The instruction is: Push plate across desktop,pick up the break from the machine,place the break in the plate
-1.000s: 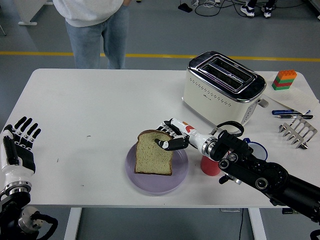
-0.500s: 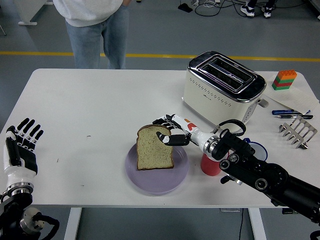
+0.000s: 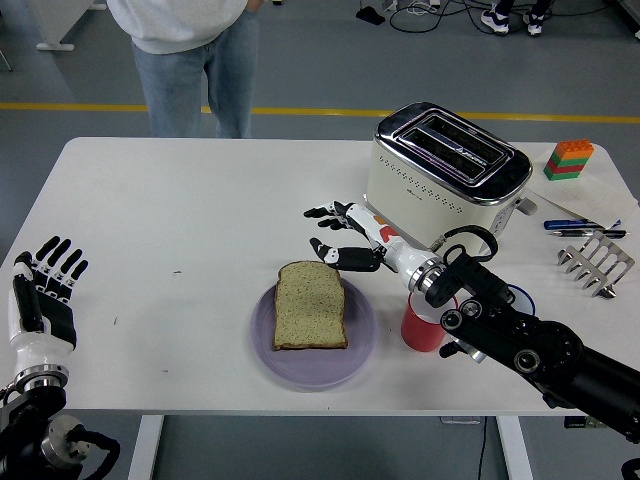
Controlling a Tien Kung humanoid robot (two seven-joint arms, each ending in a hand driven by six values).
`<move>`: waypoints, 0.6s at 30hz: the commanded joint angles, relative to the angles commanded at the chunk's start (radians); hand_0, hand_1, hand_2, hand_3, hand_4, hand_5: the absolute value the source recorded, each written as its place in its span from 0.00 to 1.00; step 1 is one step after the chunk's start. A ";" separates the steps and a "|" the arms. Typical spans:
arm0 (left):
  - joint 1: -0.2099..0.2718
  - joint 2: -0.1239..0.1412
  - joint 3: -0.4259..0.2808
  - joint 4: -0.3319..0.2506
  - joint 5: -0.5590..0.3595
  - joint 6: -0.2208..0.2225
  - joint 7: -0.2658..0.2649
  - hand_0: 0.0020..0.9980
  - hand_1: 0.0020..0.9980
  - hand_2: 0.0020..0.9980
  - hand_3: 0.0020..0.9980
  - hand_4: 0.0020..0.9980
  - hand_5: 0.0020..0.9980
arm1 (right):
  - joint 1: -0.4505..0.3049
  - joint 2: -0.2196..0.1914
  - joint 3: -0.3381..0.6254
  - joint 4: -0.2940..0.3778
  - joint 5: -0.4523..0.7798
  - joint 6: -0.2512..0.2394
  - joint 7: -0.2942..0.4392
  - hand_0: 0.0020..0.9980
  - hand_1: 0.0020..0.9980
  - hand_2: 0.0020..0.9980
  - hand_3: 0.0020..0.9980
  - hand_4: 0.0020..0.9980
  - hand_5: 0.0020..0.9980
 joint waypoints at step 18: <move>0.004 0.004 -0.011 -0.006 0.006 0.002 -0.005 0.72 0.69 0.72 0.62 0.38 0.92 | -0.076 -0.075 0.360 0.277 0.227 0.120 0.001 0.80 0.75 0.73 0.67 0.60 0.27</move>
